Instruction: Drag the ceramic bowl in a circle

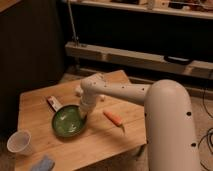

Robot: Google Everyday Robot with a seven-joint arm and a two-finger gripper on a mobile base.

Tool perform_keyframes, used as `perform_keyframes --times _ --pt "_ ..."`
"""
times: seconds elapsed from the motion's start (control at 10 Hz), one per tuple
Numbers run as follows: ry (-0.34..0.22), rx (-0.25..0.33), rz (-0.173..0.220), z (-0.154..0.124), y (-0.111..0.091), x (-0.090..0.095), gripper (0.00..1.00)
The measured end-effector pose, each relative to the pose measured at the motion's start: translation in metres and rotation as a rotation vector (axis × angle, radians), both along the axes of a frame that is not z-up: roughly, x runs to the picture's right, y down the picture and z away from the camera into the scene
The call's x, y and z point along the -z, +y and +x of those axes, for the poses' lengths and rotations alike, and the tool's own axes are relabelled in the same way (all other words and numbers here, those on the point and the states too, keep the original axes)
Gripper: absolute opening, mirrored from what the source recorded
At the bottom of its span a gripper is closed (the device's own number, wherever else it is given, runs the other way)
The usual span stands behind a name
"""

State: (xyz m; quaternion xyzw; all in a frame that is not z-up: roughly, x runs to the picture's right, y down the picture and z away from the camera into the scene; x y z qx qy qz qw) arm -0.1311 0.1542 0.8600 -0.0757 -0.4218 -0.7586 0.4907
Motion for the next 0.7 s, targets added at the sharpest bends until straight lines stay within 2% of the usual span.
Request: perform_keyframes --times 0.2,0.3,0.4,0.6,0.7 --pt "0.012 0.011 0.002 -0.001 -0.001 0.000 0.18" --pt "0.033 0.020 0.015 0.003 -0.006 0.002 0.18" --pt "0.051 0.029 0.029 0.008 -0.011 0.008 0.18" --pt "0.100 0.056 0.073 0.024 -0.026 0.032 0.18" --pt "0.118 0.070 0.079 0.032 -0.027 0.040 0.18"
